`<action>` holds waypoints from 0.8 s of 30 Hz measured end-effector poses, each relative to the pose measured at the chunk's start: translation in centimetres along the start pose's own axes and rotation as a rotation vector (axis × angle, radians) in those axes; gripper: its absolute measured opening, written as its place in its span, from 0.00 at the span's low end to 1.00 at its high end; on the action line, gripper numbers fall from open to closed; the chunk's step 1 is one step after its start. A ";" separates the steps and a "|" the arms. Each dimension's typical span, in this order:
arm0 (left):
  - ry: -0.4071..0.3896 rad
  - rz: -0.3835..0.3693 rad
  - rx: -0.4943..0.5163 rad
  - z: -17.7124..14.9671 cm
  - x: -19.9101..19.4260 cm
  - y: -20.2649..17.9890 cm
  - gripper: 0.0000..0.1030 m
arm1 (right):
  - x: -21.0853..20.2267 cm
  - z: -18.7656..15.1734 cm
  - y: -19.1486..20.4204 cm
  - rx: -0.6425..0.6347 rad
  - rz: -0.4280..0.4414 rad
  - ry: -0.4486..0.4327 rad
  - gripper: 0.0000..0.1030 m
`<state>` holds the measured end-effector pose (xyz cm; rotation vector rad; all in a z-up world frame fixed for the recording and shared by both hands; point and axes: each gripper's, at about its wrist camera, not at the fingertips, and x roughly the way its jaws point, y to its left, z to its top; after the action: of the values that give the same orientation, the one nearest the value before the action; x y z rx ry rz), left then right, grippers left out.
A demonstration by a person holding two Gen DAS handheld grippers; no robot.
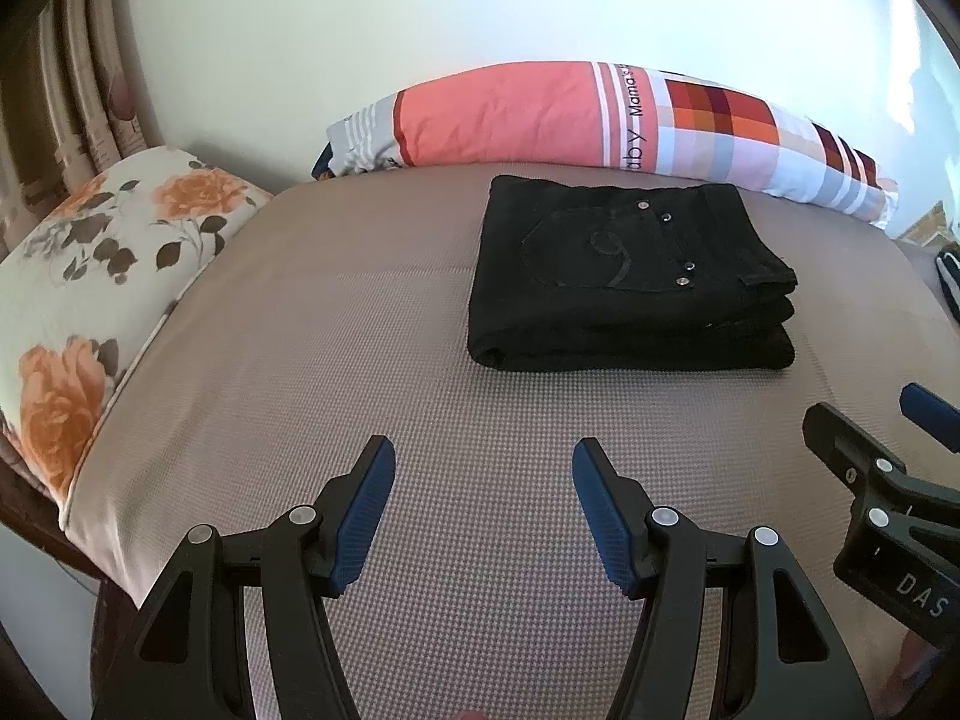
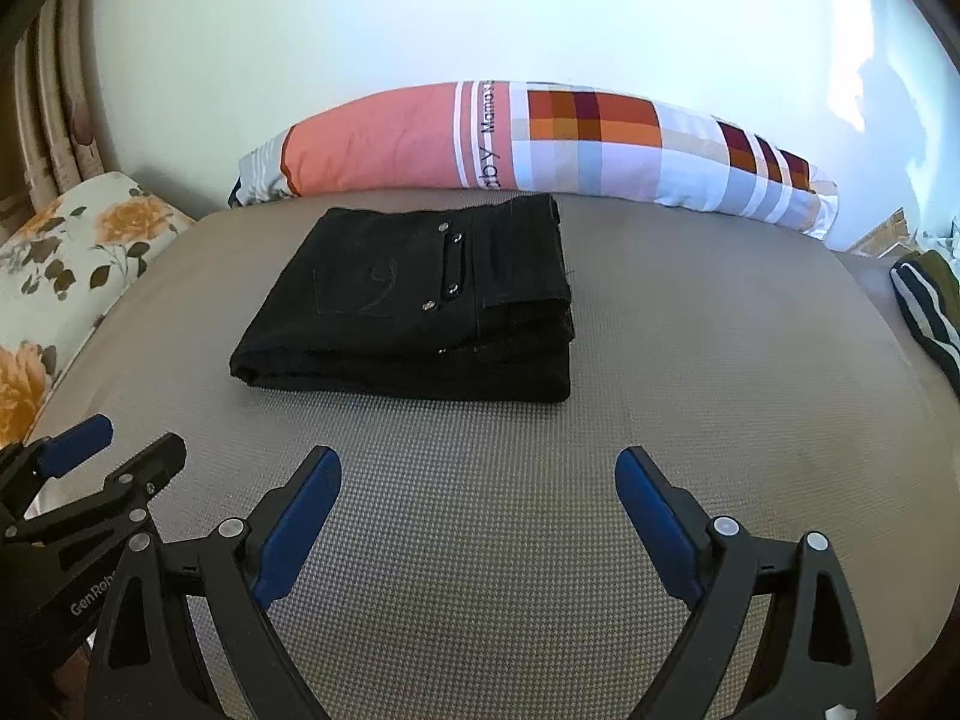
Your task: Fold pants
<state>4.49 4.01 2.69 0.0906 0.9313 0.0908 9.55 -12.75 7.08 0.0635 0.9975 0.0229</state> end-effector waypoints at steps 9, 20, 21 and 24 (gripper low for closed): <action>0.010 0.011 -0.004 -0.3 0.5 0.1 0.61 | 0.2 -0.3 0.4 -0.022 -0.006 0.006 0.89; 0.006 0.034 0.016 -0.6 0.6 -0.3 0.61 | 0.7 -0.4 0.2 -0.012 -0.007 0.026 0.89; 0.005 0.035 0.017 -0.6 0.7 -0.3 0.61 | 0.7 -0.4 0.2 -0.013 -0.009 0.028 0.89; 0.006 0.039 0.018 -0.7 0.7 -0.3 0.61 | 0.8 -0.6 0.2 -0.015 -0.009 0.032 0.89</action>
<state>4.36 3.83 1.68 0.1252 0.9367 0.1190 9.54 -12.47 6.09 0.0457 1.0297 0.0233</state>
